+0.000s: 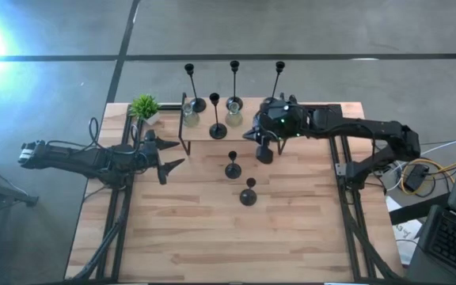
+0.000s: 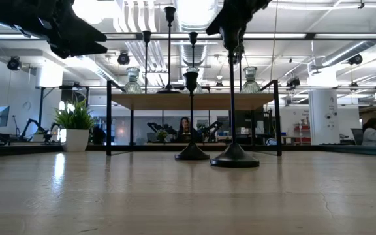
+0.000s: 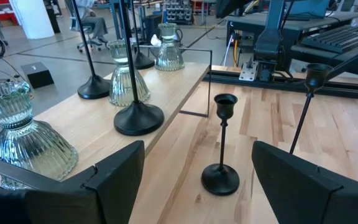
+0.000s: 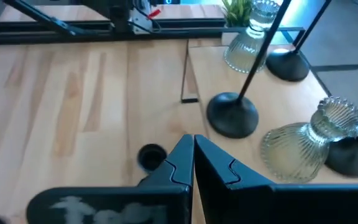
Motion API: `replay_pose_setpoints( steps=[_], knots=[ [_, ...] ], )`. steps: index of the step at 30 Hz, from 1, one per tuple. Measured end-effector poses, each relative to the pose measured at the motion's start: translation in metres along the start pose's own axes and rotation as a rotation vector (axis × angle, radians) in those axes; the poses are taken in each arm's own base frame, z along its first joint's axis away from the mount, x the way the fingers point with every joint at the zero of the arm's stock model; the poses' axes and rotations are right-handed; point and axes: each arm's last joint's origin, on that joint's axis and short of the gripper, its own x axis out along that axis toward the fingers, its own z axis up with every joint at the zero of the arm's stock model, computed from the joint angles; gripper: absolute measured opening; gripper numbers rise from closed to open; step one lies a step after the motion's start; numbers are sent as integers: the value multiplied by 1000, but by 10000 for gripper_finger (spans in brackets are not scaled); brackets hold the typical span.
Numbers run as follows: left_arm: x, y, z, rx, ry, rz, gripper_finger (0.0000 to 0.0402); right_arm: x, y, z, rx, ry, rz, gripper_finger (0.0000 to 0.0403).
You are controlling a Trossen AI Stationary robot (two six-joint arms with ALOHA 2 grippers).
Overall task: Pick & Place candle stick holders
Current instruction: Put the black candle holder on the shelf
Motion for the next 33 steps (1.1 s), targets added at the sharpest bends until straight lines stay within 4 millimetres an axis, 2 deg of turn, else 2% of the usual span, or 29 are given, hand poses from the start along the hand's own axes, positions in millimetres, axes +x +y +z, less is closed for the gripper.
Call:
replay_pose_setpoints(
  steps=[10,23,28,33],
  knots=[
    [0,0,0,0,-1,0,300,-28,20,-16,22,80,-52,8],
    [0,0,0,0,-2,1,300,-71,41,-46,91,12,-72,8],
    [0,0,0,0,-2,1,300,-74,49,-61,91,4,-50,8],
    [0,0,0,16,-2,1,300,-65,60,-76,75,1,-12,8]
  ],
)
